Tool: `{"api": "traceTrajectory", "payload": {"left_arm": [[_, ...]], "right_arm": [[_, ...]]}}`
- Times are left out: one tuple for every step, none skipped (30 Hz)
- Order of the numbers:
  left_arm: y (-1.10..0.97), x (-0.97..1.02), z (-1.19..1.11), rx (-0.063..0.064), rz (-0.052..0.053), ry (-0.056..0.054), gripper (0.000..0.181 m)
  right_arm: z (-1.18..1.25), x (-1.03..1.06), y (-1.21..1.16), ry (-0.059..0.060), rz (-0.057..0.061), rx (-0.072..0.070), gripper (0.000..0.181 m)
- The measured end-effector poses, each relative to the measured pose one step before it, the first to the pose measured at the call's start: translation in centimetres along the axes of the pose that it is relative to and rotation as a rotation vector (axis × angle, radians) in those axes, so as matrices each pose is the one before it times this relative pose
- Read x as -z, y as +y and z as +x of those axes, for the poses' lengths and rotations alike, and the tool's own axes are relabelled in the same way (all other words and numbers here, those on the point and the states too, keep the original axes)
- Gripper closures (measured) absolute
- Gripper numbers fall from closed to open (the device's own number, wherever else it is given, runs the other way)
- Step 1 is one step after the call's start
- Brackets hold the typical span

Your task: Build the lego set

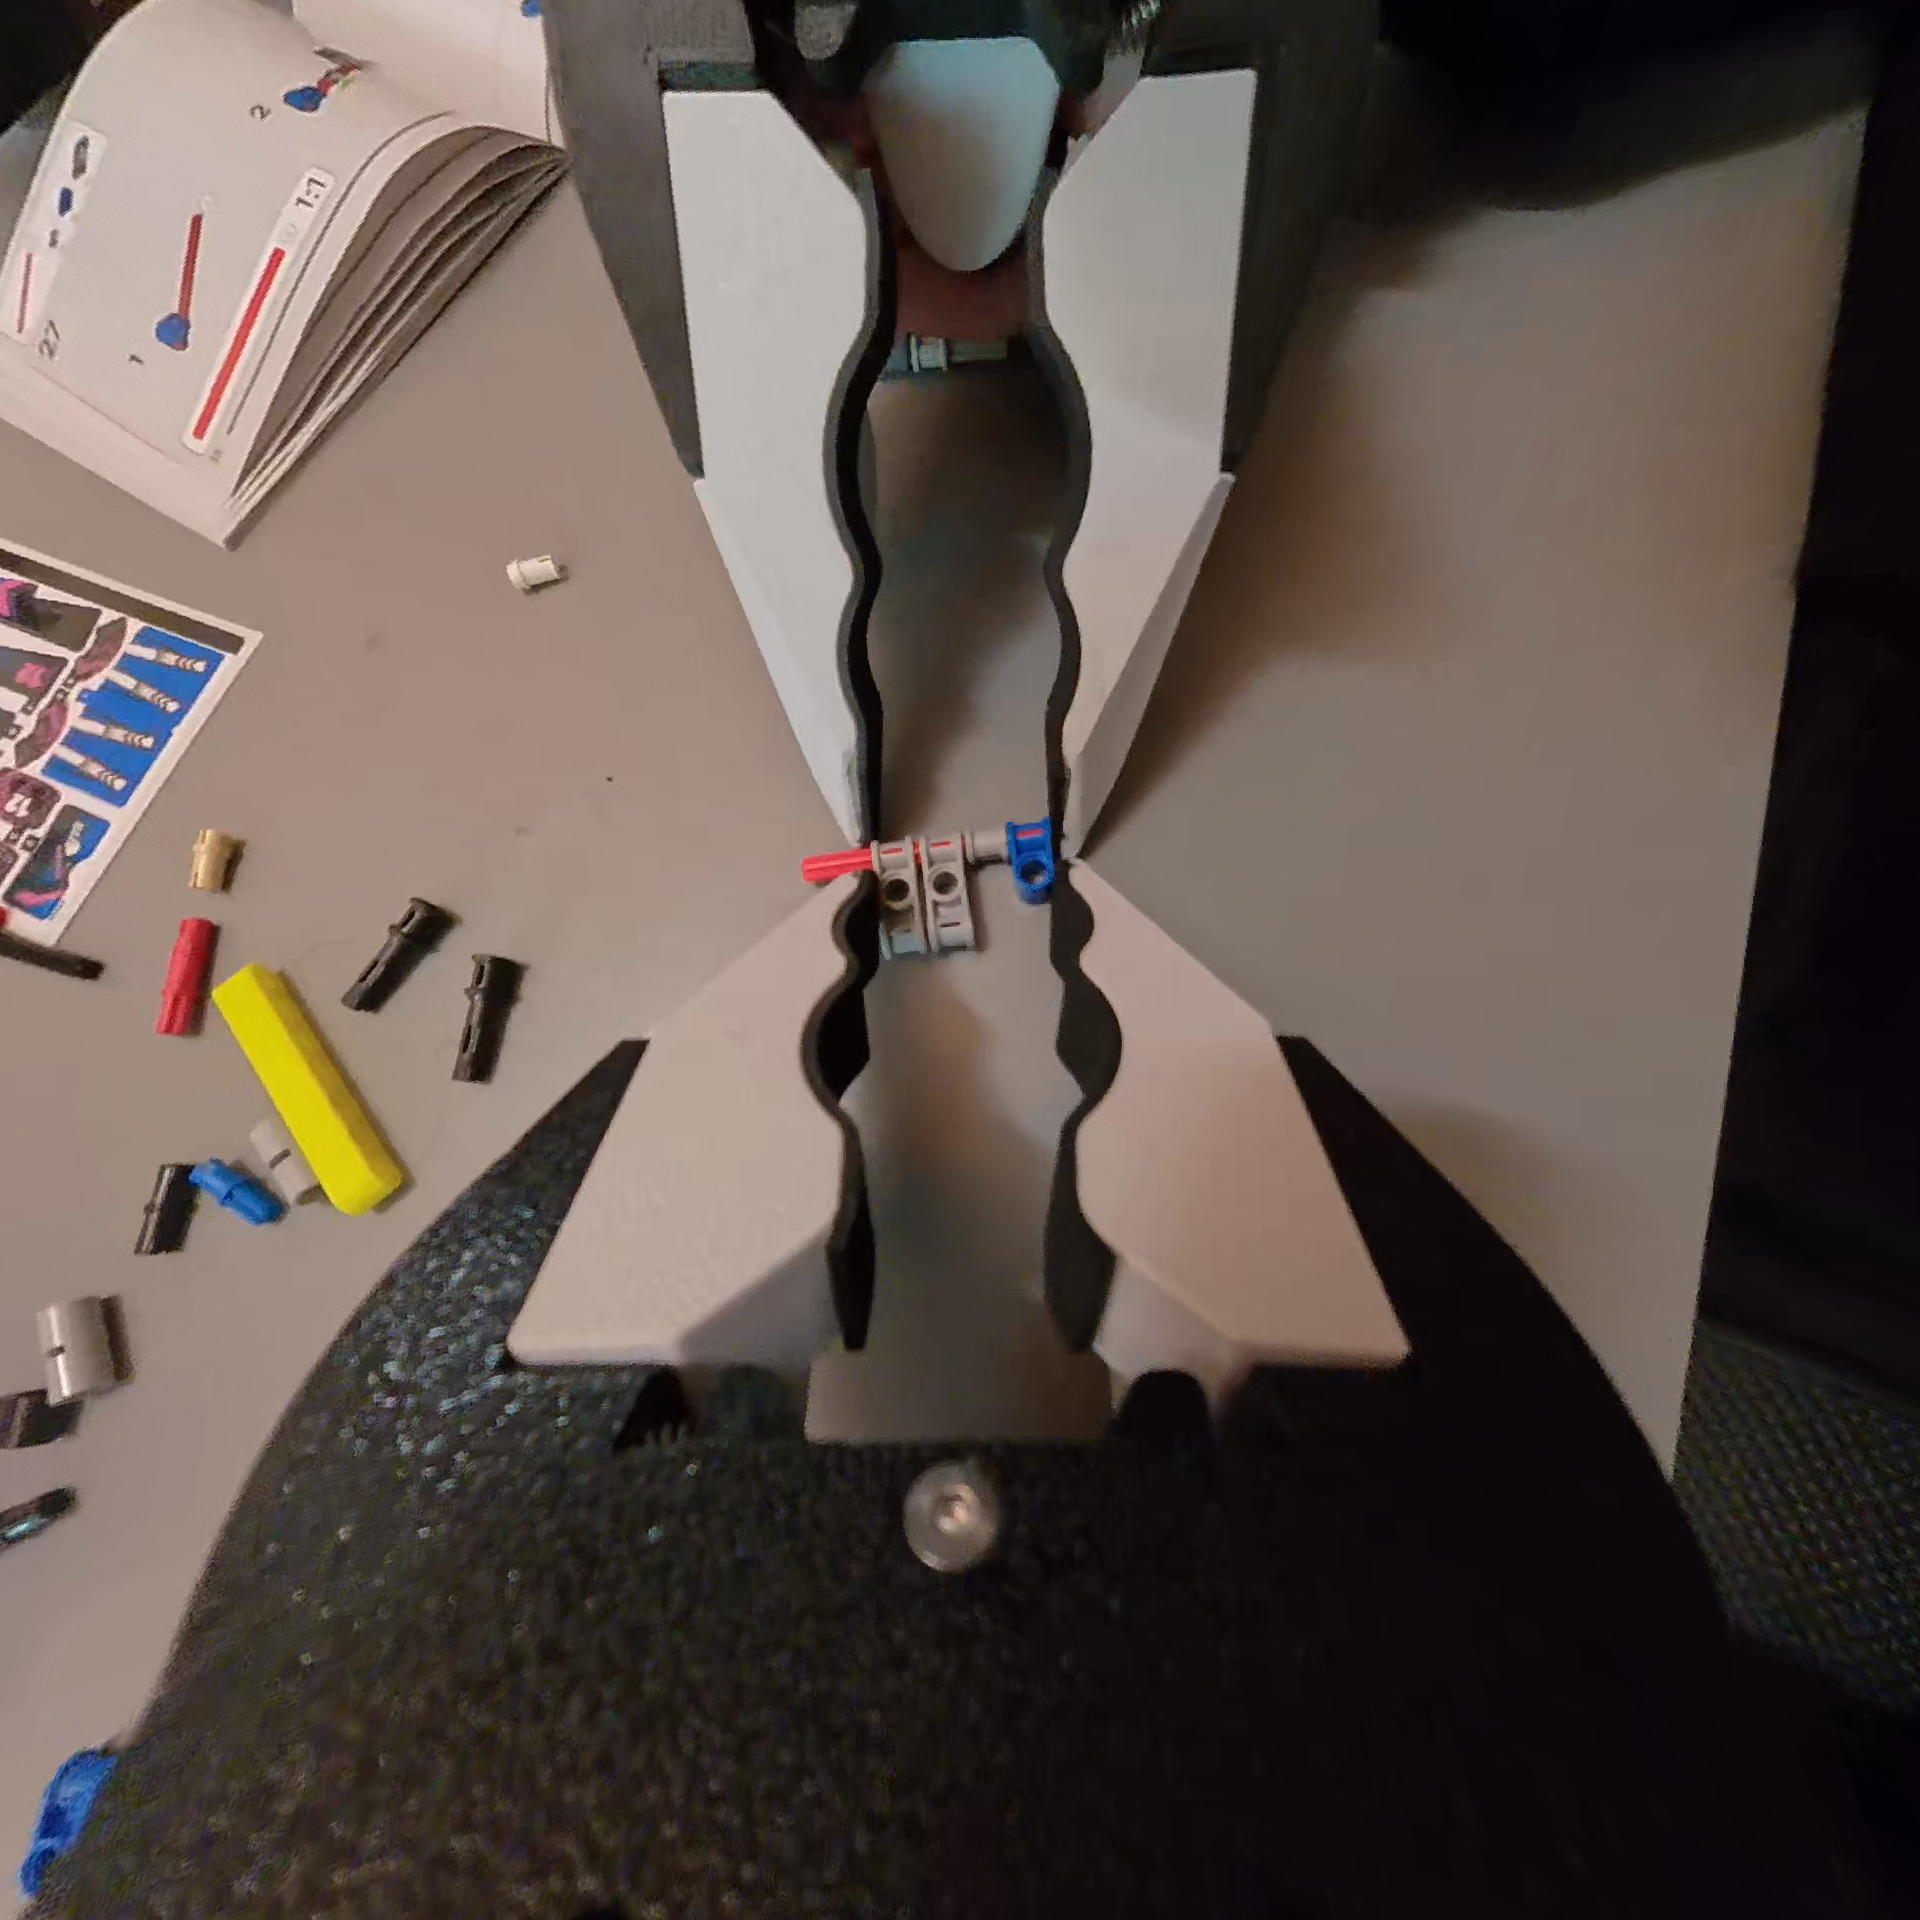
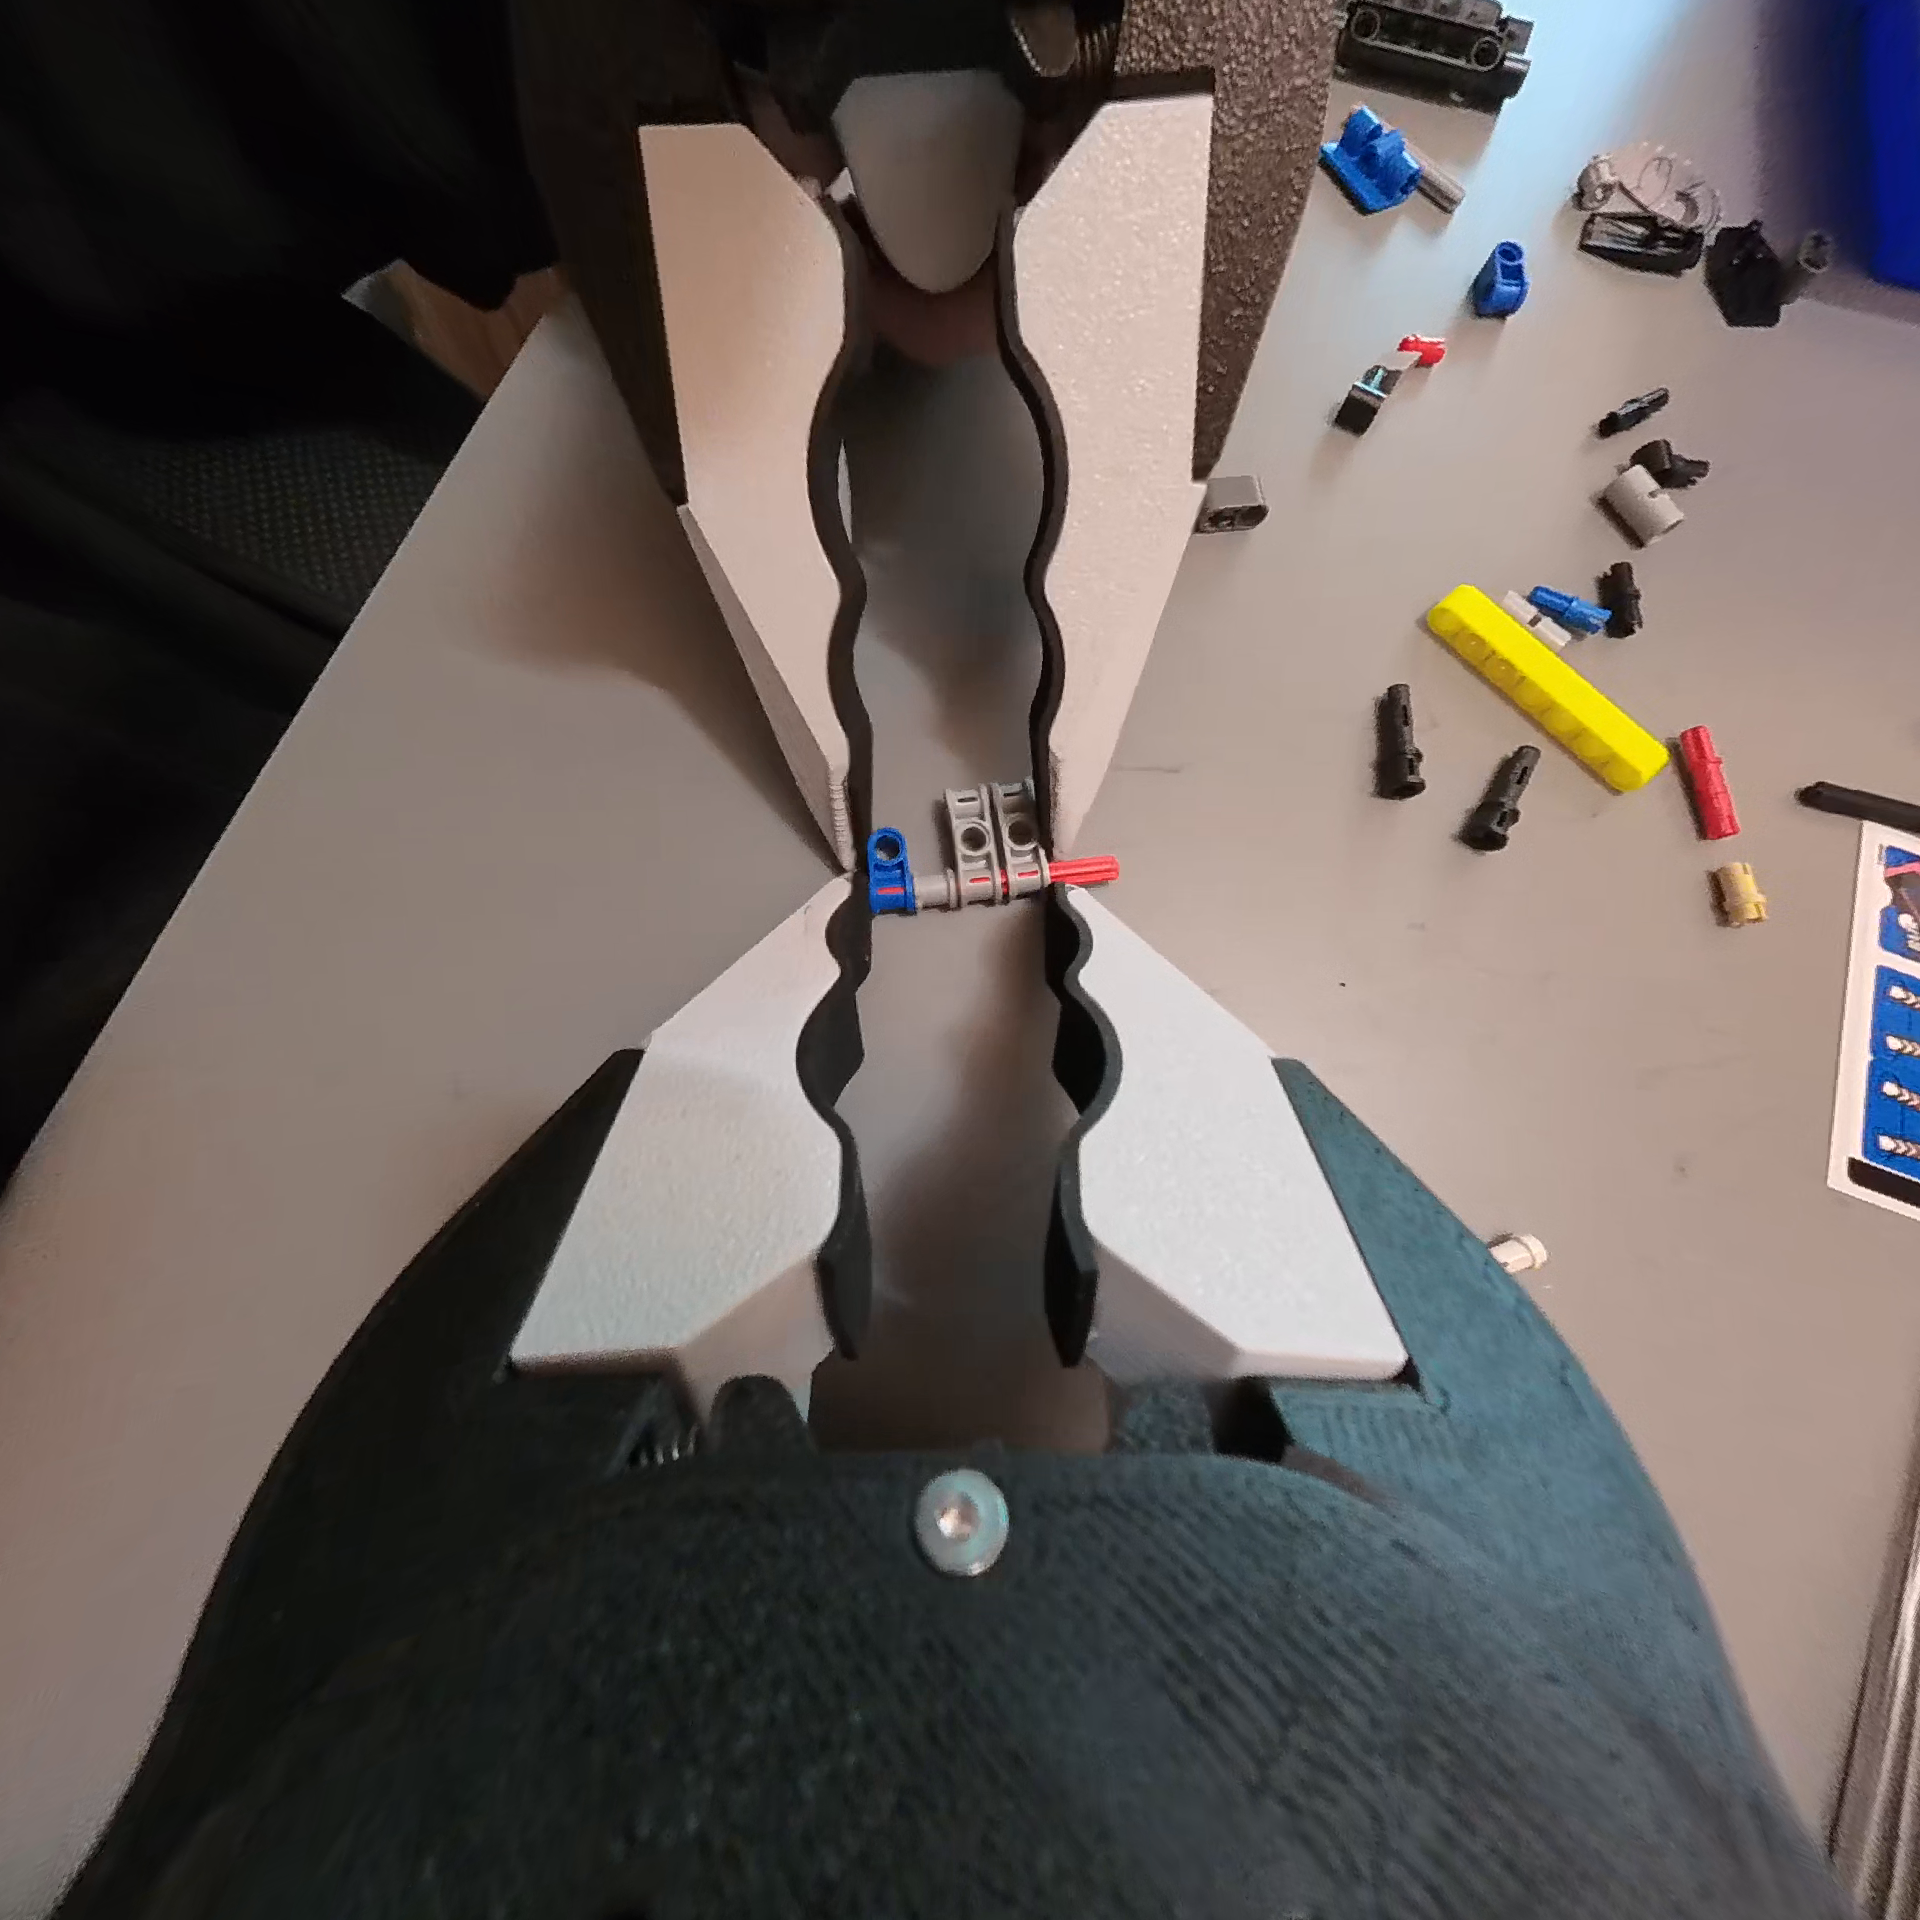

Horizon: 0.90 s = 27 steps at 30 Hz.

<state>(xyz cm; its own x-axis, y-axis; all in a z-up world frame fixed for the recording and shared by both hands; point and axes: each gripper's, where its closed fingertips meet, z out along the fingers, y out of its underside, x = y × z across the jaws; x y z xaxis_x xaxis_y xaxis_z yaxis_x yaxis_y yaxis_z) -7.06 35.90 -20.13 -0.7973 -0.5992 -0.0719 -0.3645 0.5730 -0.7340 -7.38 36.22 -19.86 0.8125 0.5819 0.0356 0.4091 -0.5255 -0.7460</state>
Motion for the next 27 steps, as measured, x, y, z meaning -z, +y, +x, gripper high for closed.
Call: {"api": "traceTrajectory", "payload": {"left_arm": [[0.002,-0.01,-0.012,0.0113,0.0003,0.0042,0.151],[0.0,0.002,0.012,0.0044,-0.0015,-0.0006,0.151],[-0.002,0.007,0.008,-0.0003,-0.0009,-0.0007,0.151],[0.007,0.006,0.029,0.0013,-0.0001,0.0019,0.152],[0.0,0.0,0.005,0.0002,0.0003,0.0023,0.152],[-0.006,0.005,0.003,0.0018,-0.0001,0.002,0.152],[0.004,0.002,0.002,-0.0025,-0.0005,-0.0006,0.152],[-0.013,0.001,0.008,0.0009,0.0,-0.0003,0.152],[-0.006,-0.002,-0.003,0.0051,0.0027,-0.0001,0.152],[0.015,0.017,-0.021,0.0104,0.0026,-0.0007,0.152],[0.04,0.043,-0.003,0.0078,0.0004,0.0004,0.152],[0.024,0.027,0.136,0.0021,0.0018,0.0076,0.151],[0.058,0.061,0.052,0.0072,-0.0004,-0.0001,0.15],[0.111,0.111,0.073,0.0101,-0.0012,0.0025,0.145],[0.166,0.139,0.225,0.0108,-0.0019,0.0157,0.136],[0.058,0.11,0.148,0.0097,0.0016,0.0111,0.13],[0.022,0.075,-0.058,0.0039,0.0026,-0.0055,0.13],[0.053,0.008,0.012,-0.0018,-0.0023,-0.0023,0.13],[0.043,-0.051,0.024,-0.0038,-0.0044,-0.0024,0.13],[-0.02,-0.026,-0.05,-0.0027,-0.0005,-0.0055,0.132],[-0.002,0.0,-0.02,0.0016,0.0002,-0.0012,0.132],[-0.003,-0.003,-0.066,0.0031,0.0,-0.0037,0.131],[-0.013,-0.018,-0.089,0.0045,-0.0005,-0.0048,0.13],[-0.032,-0.036,-0.049,0.0048,-0.0002,-0.0015,0.13],[-0.027,-0.031,0.002,-0.0006,-0.0002,-0.0003,0.13],[-0.015,-0.017,0.002,-0.0013,0.0,-0.0006,0.131],[-0.012,-0.014,-0.01,0.0003,-0.0001,-0.0003,0.131]], "right_arm": [[-0.006,0.005,0.0,0.0046,-0.005,-0.0014,0.149],[0.014,-0.006,0.004,0.0014,-0.0029,-0.0018,0.149],[-0.008,0.004,0.004,-0.0006,0.0015,0.0046,0.15],[-0.014,-0.003,0.001,0.0001,0.0012,-0.0005,0.15],[-0.033,0.001,0.003,0.0036,-0.0014,0.009,0.15],[-0.011,-0.001,-0.001,0.0027,-0.0004,-0.0008,0.15],[0.005,-0.002,0.002,0.0004,0.0016,-0.0046,0.15],[0.0,-0.011,-0.004,-0.0002,0.0009,0.0024,0.151],[-0.011,0.005,0.009,0.0,0.0008,0.004,0.151],[0.015,0.005,-0.005,0.0001,0.005,-0.0028,0.151],[0.04,-0.026,-0.035,0.0,0.0113,-0.0186,0.151],[0.041,-0.024,-0.017,-0.0025,0.0055,-0.0169,0.15],[-0.014,-0.002,-0.021,0.0007,0.0007,-0.0021,0.15],[-0.046,-0.003,-0.005,0.0003,0.0001,0.0012,0.15],[-0.085,0.009,-0.006,-0.0034,0.0,-0.0033,0.15],[-0.085,0.017,0.001,-0.0033,0.0,-0.0009,0.15],[-0.167,0.01,0.006,-0.0078,0.0001,0.0069,0.146],[-0.203,0.019,-0.001,-0.0091,0.0002,0.0083,0.142],[-0.223,0.034,0.036,-0.0113,-0.0011,0.0064,0.139],[-0.215,0.119,0.119,-0.0116,-0.0056,0.0049,0.135],[-0.136,0.237,0.226,-0.0073,-0.0129,0.0063,0.132],[0.059,0.332,0.273,0.003,-0.0165,0.0068,0.131],[0.287,0.334,0.272,0.0158,-0.0158,0.0055,0.132],[0.304,0.252,0.21,0.0157,-0.0114,0.0055,0.134],[0.118,0.122,0.117,0.003,-0.0052,0.0028,0.134],[0.058,0.032,0.038,-0.0013,-0.0021,0.0003,0.134],[0.136,-0.011,-0.007,0.004,-0.0021,0.003,0.135]]}}
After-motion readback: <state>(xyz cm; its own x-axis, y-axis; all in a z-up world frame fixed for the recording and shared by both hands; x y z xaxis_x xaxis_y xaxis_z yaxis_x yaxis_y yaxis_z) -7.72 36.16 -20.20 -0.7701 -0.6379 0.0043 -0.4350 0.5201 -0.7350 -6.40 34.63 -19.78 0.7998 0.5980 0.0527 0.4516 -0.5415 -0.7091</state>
